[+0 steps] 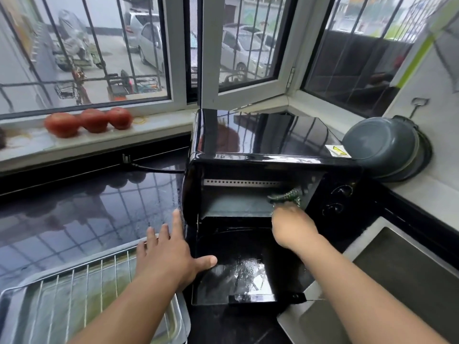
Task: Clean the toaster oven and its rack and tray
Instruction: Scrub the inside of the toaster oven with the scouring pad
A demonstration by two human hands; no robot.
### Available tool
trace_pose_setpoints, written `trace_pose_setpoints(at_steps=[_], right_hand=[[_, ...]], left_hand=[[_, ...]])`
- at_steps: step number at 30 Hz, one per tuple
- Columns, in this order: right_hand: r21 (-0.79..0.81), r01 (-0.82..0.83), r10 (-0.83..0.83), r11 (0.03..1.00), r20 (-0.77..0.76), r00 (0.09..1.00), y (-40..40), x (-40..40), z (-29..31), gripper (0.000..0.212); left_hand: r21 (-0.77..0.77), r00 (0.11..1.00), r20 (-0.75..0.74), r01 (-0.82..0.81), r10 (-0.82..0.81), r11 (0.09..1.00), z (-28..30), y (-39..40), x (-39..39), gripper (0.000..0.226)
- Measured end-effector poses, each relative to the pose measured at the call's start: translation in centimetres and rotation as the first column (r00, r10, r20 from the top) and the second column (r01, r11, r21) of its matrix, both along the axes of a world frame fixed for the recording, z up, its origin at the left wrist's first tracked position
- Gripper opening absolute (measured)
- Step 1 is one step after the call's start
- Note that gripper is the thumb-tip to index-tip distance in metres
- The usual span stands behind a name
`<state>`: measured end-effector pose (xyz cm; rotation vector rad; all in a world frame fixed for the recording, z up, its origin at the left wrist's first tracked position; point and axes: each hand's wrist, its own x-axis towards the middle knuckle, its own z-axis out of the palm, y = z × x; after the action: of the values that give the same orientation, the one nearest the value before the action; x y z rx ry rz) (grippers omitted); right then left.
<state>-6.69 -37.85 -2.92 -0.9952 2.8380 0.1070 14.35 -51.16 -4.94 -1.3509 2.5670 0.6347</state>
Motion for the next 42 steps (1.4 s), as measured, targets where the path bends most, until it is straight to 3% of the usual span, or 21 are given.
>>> trace_pose_setpoints(at_steps=[4, 9, 14, 19, 21, 24, 28, 31, 38, 42], right_hand=[[0.010, 0.066, -0.066, 0.998, 0.067, 0.996, -3.4, -1.3, 1.2, 0.038], [0.001, -0.090, 0.090, 0.996, -0.023, 0.996, 1.6, 1.6, -1.1, 0.034], [-0.049, 0.065, -0.062, 0.997, 0.057, 0.996, -2.4, -2.4, -0.1, 0.040], [-0.070, -0.103, 0.106, 0.992, 0.038, 0.994, 1.5, 1.2, -0.4, 0.048], [-0.122, -0.068, 0.078, 0.990, 0.078, 0.994, 0.9, -0.1, -0.2, 0.062], [-0.113, 0.041, -0.027, 0.993, 0.124, 0.992, -3.2, -1.7, 0.2, 0.057], [-0.191, -0.170, 0.189, 0.967, 0.090, 0.978, -6.6, 4.6, -0.9, 0.042], [-0.248, -0.338, 0.357, 0.908, 0.034, 0.933, -6.0, 7.5, -1.7, 0.049], [-0.129, -0.267, 0.282, 0.955, 0.109, 0.953, -10.2, 6.4, 0.3, 0.035], [-0.214, -0.338, 0.363, 0.917, 0.091, 0.927, -8.1, 7.4, 0.0, 0.040]], left_hand=[[-0.026, 1.000, -0.007, 0.013, -0.013, 1.000, 0.0, 0.1, -0.1, 0.133], [-0.015, 1.000, -0.006, 0.023, -0.023, 1.000, -0.1, -0.1, 0.1, 0.134], [-0.003, 1.000, -0.011, 0.009, -0.009, 1.000, -0.1, 0.3, 0.1, 0.132], [0.007, 1.000, 0.018, 0.016, -0.016, 1.000, 0.2, 0.2, 0.1, 0.131], [0.021, 1.000, 0.027, 0.010, -0.011, 1.000, 0.2, 0.0, 0.1, 0.132], [0.024, 0.999, 0.042, 0.017, -0.018, 1.000, 0.2, -0.1, -0.2, 0.130], [0.023, 0.999, 0.050, -0.002, 0.001, 1.000, 0.2, -0.1, 0.0, 0.128], [0.005, 0.999, 0.045, -0.002, 0.002, 1.000, 0.0, -0.2, -0.1, 0.127], [-0.010, 0.999, 0.032, -0.001, 0.001, 1.000, -0.5, -0.5, -0.3, 0.130], [-0.012, 0.999, 0.049, 0.012, -0.012, 1.000, -0.3, -0.5, -0.5, 0.131]])
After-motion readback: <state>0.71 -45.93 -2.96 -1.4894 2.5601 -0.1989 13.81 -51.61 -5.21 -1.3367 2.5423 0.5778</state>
